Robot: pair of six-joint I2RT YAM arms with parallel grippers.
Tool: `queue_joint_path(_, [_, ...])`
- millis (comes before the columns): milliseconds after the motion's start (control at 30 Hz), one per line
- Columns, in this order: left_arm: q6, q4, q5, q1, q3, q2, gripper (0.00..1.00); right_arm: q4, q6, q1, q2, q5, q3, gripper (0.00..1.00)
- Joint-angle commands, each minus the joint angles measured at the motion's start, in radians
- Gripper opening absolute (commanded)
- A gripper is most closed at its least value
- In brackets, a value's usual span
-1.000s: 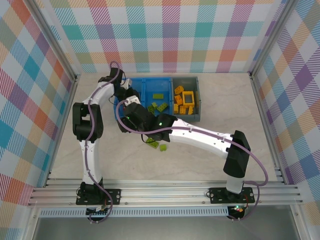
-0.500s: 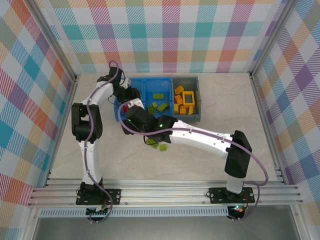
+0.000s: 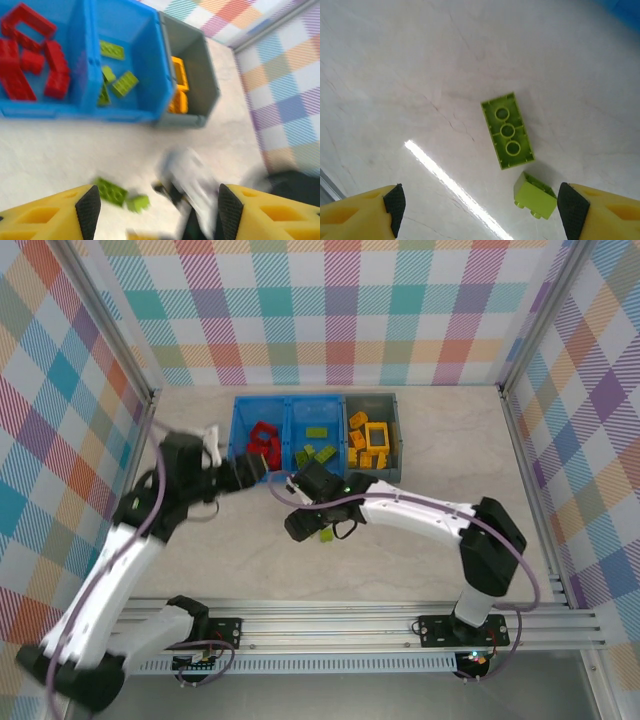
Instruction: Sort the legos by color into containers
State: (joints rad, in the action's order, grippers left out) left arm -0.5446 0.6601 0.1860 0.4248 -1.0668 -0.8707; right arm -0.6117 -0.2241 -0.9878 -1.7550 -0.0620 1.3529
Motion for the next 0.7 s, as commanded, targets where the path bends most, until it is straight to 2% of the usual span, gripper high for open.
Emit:
queue_joint_path(0, [-0.270,0.087,-0.158,0.118,0.168,0.170,0.65,-0.122,0.108,0.022,-0.121,0.093,0.102,0.82])
queue_joint_path(133, [-0.407,0.201,-0.245,0.253,0.309,0.386,0.65,-0.165,0.132,0.029,-0.232,0.058,0.199,0.81])
queue_joint_path(267, [-0.416,0.243,-0.253,0.262,0.356,0.515,0.65,-0.172,0.138,0.032,-0.305,0.003,0.238,0.79])
queue_joint_path(433, [-0.395,0.219,-0.181,0.262,0.375,0.532,0.65,-0.178,0.134,0.038,-0.374,-0.028,0.270,0.71])
queue_joint_path(667, [-0.380,0.270,-0.194,0.262,0.369,0.557,0.66,-0.151,0.118,0.038,-0.397,-0.036,0.276,0.49])
